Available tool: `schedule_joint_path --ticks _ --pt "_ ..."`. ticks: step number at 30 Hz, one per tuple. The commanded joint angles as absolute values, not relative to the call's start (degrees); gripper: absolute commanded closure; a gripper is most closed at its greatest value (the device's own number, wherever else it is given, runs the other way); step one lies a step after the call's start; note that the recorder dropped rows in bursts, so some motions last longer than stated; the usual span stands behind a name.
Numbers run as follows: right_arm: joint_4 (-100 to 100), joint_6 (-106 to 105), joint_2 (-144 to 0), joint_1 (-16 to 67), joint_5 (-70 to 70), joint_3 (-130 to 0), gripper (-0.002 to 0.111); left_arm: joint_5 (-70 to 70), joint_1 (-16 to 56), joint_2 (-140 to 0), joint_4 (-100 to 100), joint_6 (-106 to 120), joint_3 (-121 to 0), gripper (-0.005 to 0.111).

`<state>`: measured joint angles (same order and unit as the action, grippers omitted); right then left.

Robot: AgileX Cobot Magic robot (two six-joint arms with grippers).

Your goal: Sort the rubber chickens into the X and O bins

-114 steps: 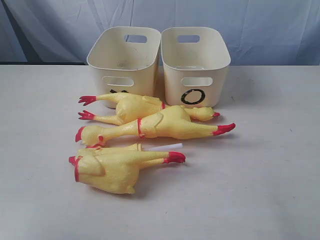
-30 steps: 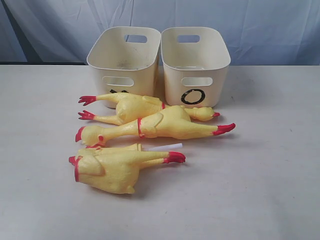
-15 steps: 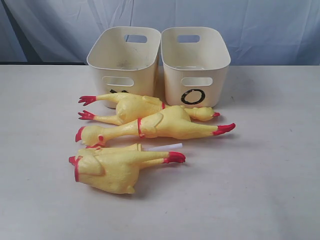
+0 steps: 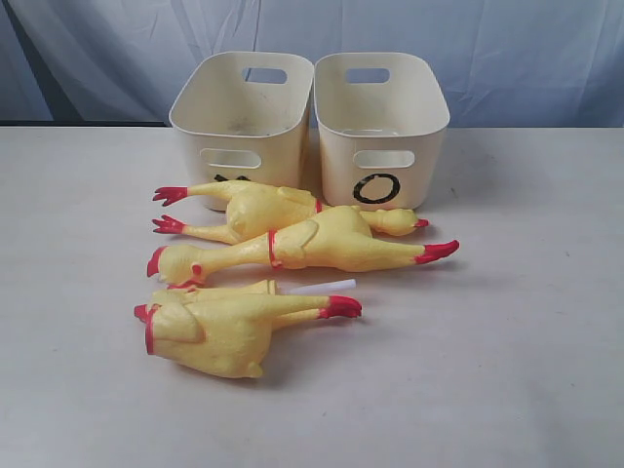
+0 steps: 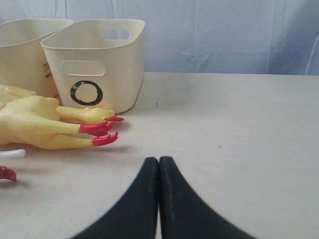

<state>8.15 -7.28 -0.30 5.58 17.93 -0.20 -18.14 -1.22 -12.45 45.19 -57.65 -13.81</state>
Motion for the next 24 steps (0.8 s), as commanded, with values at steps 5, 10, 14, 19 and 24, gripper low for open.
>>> schedule_joint_path --ticks 5,10,14,19,24 --pt "8.2 -7.5 0.0 5.8 17.5 0.0 0.109 -23.9 -1.1 -29.0 80.2 -78.8 -24.4 0.107" --pt "8.3 -7.5 0.0 5.8 17.5 0.0 0.109 -25.6 -1.1 -37.7 98.4 -97.2 -29.1 0.107" --pt "9.3 -7.5 0.0 5.8 17.5 0.0 0.109 -26.4 -1.1 -42.3 99.9 -103.5 -31.6 0.107" --pt "9.3 -7.5 0.0 5.8 17.5 0.0 0.109 -29.3 -1.1 -46.0 99.9 -107.6 -33.9 0.107" --pt "9.3 -7.5 0.0 5.8 17.5 0.0 0.109 -28.9 -1.1 -46.9 99.9 -107.3 -34.1 0.107"
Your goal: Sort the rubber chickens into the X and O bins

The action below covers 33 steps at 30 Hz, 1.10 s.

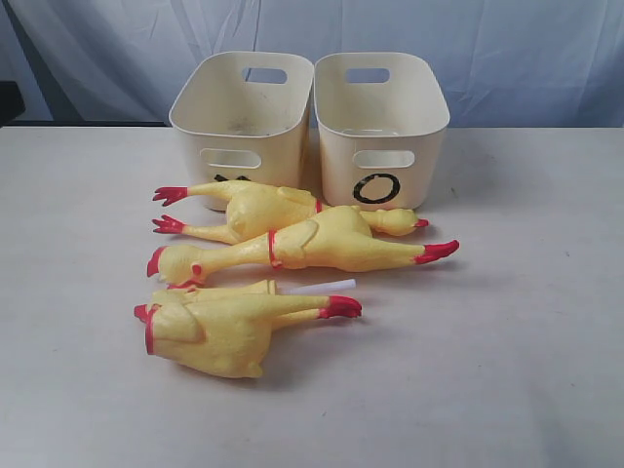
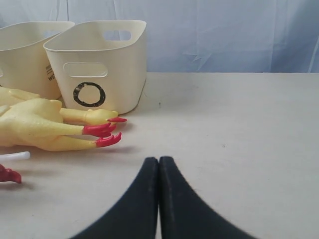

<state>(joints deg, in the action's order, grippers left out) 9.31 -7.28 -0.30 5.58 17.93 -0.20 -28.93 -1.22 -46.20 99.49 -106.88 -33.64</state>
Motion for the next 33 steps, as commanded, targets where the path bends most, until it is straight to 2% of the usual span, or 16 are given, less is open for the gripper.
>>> schedule_joint_path --ticks 1,14,18,26,33 --pt "9.3 -7.5 0.0 5.8 17.5 0.0 0.109 -28.5 -1.1 -46.9 99.9 -106.9 -34.1 0.107" --pt "9.5 -7.5 0.0 5.8 17.5 0.0 0.109 -20.6 -1.1 -49.4 99.9 -105.2 -34.1 0.107" --pt "9.5 -7.5 0.0 5.8 17.5 0.0 0.109 -20.1 -1.1 -49.4 97.6 -96.6 -34.1 0.107" --pt "9.5 -7.5 0.0 5.8 17.5 0.0 0.109 -18.4 -0.3 -49.7 64.2 -65.5 -30.0 0.107" --pt "9.5 -7.5 0.0 5.8 17.5 0.0 0.109 0.9 10.8 -49.7 25.1 -28.0 -27.9 0.107"
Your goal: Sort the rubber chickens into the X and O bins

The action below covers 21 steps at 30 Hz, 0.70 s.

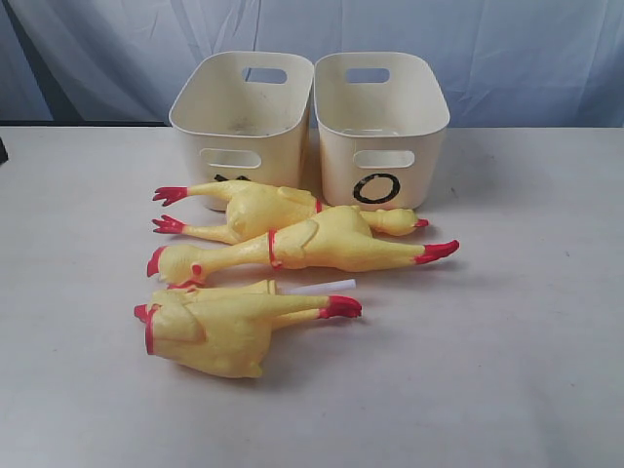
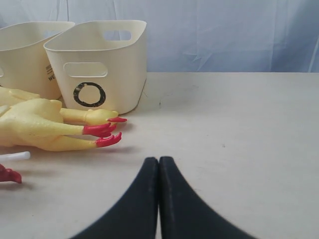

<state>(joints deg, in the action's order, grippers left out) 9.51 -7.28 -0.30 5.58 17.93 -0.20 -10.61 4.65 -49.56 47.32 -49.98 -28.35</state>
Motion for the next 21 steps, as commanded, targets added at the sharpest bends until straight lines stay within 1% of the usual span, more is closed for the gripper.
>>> schedule_joint_path --ticks 1,2,3,10,12,16,21 --pt "9.5 -7.5 0.0 5.8 17.5 0.0 0.109 2.5 12.3 -49.7 21.5 -24.0 -28.2 0.107" --pt "9.5 -7.5 0.0 5.8 17.5 0.0 0.109 5.3 15.6 -49.7 14.4 -18.3 -28.6 0.107" --pt "9.5 -7.5 0.0 5.8 17.5 0.0 0.109 6.4 16.6 -49.7 11.9 -16.9 -29.0 0.107" --pt "9.5 -7.5 0.0 5.8 17.5 0.0 0.109 17.2 24.4 -51.8 9.2 -10.3 -33.4 0.107" --pt "9.5 -7.5 0.0 5.8 17.5 0.0 0.109 20.6 27.1 -55.1 -0.3 6.0 -35.2 0.107" --pt "9.5 -7.5 0.0 5.8 17.5 0.0 0.109 22.3 28.7 -60.6 -19.3 30.6 -36.9 0.107" --pt "9.6 -7.5 0.0 5.8 17.5 0.0 0.109 28.2 28.7 -66.8 -35.9 50.9 -42.4 0.107"
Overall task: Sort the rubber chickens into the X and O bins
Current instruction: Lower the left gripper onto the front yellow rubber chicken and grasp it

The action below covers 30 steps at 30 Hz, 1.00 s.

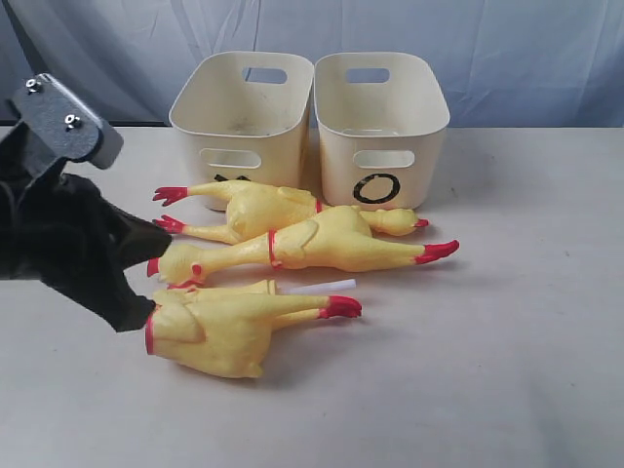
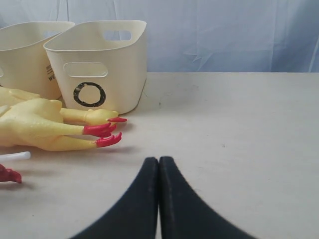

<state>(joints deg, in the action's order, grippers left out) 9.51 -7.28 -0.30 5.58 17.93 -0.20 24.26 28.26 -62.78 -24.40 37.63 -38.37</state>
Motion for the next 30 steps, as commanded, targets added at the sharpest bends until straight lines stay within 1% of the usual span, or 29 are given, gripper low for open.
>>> schedule_joint_path --ticks 1,6,9,11,12,13,14,18,20,21,23,30 --pt "9.6 -7.5 0.0 5.8 17.5 0.0 0.109 29.7 28.7 -67.9 -37.4 53.1 -43.5 0.107" --pt "9.9 -7.5 0.0 5.8 17.5 0.0 0.109 39.7 28.7 -77.7 -41.3 64.8 -51.5 0.107" --pt "9.9 -7.5 0.0 5.8 17.5 0.0 0.109 41.5 29.0 -81.8 -41.3 67.2 -53.7 0.107" --pt "9.9 -7.5 0.0 5.8 17.5 0.0 0.109 41.0 30.5 -85.1 -41.4 68.6 -55.2 0.103" --pt "9.9 -7.5 0.0 5.8 17.5 0.0 0.109 40.1 31.7 -87.0 -41.3 69.6 -55.8 0.096" --pt "9.9 -7.5 0.0 5.8 17.5 0.0 0.109 39.4 32.4 -88.0 -41.2 69.6 -56.3 0.091" --pt "9.9 -7.5 0.0 5.8 17.5 0.0 0.109 38.6 33.7 -89.7 -40.6 69.6 -57.1 0.080" --pt "9.9 -7.5 0.0 5.8 17.5 0.0 0.109 35.0 36.0 -92.0 -39.1 69.6 -58.1 0.054" --pt "9.9 -7.5 0.0 5.8 17.5 0.0 0.109 32.1 36.8 -93.3 -38.9 69.6 -58.1 0.042" --pt "9.9 -7.5 0.0 5.8 17.5 0.0 0.109 31.2 37.3 -93.8 -38.9 69.6 -58.1 0.039" --pt "9.9 -7.5 0.0 5.8 17.5 0.0 0.109 30.0 37.9 -94.9 -38.9 69.5 -58.1 0.035" --pt "9.9 -7.5 0.0 7.1 17.5 0.0 0.109 27.4 38.2 -98.7 -37.6 69.4 -58.1 0.035"
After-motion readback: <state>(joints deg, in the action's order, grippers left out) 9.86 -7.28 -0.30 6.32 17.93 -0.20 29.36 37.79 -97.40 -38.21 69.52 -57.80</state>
